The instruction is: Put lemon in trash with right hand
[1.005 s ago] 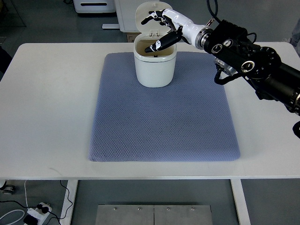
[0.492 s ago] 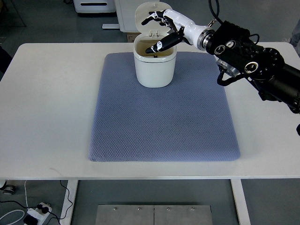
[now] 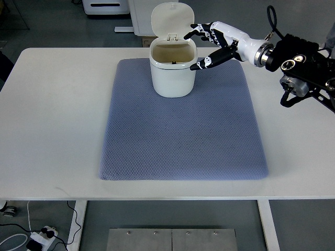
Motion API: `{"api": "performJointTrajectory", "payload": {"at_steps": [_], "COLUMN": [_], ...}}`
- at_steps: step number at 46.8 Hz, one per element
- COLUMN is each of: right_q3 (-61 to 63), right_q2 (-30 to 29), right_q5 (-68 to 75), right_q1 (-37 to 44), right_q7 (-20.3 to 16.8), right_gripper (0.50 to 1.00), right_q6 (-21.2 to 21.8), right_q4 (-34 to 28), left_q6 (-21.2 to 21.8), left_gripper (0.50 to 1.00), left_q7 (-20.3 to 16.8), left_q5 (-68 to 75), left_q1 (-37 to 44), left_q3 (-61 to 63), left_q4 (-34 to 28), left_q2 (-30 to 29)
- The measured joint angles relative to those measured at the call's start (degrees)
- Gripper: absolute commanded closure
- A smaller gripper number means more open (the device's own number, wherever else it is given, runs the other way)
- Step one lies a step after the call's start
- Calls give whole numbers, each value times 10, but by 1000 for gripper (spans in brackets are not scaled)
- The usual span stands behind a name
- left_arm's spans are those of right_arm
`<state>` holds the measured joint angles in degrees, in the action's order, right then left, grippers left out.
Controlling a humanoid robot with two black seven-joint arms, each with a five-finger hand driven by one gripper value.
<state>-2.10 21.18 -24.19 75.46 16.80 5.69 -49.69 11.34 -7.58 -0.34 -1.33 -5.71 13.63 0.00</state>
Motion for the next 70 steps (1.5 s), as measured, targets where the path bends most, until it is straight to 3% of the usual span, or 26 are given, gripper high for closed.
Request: {"api": "performJointTrajectory", "payload": {"at_steps": [13, 27, 40, 61, 70], "right_q3": [141, 277, 328, 374, 407], "right_q2": [76, 81, 33, -85, -98], "right_q5": [30, 87, 155, 176, 176], "right_q1": [-115, -233, -283, -293, -294], "right_q7": [0, 0, 1, 1, 1], "right_gripper": [500, 500, 500, 500, 500], "right_q6": [0, 0, -5, -6, -5], "right_q4": [-29, -27, -7, 148, 164], "left_q6": [0, 0, 0, 0, 0], "left_gripper": [500, 500, 500, 500, 500], "left_q7": [0, 0, 0, 0, 0], "left_q5": [0, 0, 0, 0, 0], "left_q1": [0, 0, 0, 0, 0], "left_q3": [0, 0, 0, 0, 0], "left_q4": [0, 0, 0, 0, 0], "left_q2": [0, 0, 0, 0, 0]}}
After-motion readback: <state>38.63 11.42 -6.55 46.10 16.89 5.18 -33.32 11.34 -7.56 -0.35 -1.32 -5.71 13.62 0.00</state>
